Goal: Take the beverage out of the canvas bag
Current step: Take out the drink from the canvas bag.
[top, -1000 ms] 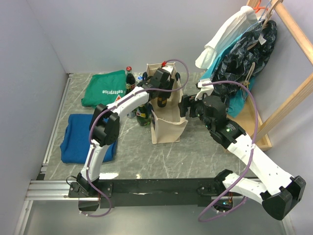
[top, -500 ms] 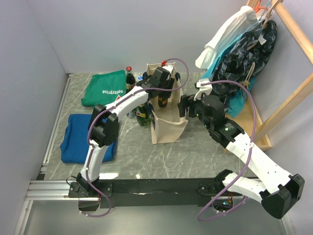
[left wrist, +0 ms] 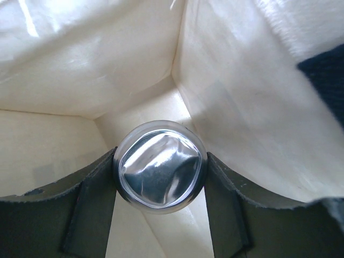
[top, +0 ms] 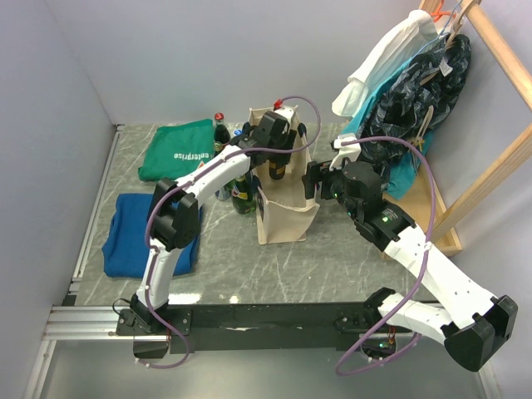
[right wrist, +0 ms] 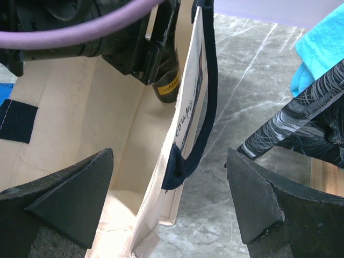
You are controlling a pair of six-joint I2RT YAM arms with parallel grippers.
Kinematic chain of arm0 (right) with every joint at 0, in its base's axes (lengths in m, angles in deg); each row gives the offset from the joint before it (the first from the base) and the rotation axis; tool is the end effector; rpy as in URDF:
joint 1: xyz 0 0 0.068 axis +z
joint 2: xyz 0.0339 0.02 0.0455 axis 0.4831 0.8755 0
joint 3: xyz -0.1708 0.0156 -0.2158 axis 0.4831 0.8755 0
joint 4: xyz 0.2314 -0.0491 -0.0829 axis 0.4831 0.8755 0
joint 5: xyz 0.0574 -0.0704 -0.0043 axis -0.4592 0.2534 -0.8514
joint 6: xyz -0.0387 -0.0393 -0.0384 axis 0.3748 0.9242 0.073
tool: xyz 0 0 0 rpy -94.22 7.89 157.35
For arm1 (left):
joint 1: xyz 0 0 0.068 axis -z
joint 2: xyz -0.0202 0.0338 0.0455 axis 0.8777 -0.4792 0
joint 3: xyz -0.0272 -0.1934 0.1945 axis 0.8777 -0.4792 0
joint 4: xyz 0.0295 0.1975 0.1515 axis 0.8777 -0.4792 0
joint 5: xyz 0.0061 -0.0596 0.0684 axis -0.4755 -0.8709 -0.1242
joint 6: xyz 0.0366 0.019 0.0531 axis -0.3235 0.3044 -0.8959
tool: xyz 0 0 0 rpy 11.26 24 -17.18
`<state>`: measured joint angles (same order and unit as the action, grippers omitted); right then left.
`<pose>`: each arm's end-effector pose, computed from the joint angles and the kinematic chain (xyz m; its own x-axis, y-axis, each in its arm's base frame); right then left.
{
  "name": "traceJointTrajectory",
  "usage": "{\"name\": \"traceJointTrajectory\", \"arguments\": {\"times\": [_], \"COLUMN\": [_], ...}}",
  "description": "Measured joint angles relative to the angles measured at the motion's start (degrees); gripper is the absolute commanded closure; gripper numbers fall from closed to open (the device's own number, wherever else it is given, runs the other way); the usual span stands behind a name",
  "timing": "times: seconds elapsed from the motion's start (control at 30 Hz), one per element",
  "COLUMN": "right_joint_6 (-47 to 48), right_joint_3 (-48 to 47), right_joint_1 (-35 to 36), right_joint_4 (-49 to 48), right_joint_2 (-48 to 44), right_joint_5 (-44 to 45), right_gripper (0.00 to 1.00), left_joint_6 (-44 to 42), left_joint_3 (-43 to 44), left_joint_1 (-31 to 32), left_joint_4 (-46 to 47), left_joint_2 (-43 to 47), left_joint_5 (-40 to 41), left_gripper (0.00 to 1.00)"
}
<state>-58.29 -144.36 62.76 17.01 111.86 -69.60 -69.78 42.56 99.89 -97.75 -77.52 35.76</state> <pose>0.2016 0.1214 0.3562 -0.2781 -0.0314 -0.9601 -0.3391 0.9383 0.0676 0.4081 -0.3126 0.2770 -0.5542 0.1630 -0.8163 0.3859 0.9192 -0.0784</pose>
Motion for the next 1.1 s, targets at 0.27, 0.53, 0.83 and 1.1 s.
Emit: {"name": "traceJointTrajectory", "arguments": {"times": [0.27,0.53,0.83,1.1], "right_joint_6": [0.0,0.0,0.0,0.0], "right_joint_3": [0.0,0.0,0.0,0.0], "right_joint_1": [0.0,0.0,0.0,0.0], "right_joint_4": [0.0,0.0,0.0,0.1], "right_joint_2": [0.0,0.0,0.0,0.0], "right_joint_5": [0.0,0.0,0.0,0.0], "right_gripper": [0.09,0.09,0.09,0.09], "left_joint_6": [0.0,0.0,-0.3,-1.1], "left_joint_3": [0.0,-0.2,-0.2,0.3], "left_joint_1": [0.0,0.0,0.2,0.4], "left_joint_4": [0.0,0.0,-0.5,-4.2], "left_joint_2": [1.9,3.4,3.5,3.6], "left_joint_5": [0.0,0.0,-0.3,-3.3], "left_gripper": [0.99,0.99,0.99,0.99]}}
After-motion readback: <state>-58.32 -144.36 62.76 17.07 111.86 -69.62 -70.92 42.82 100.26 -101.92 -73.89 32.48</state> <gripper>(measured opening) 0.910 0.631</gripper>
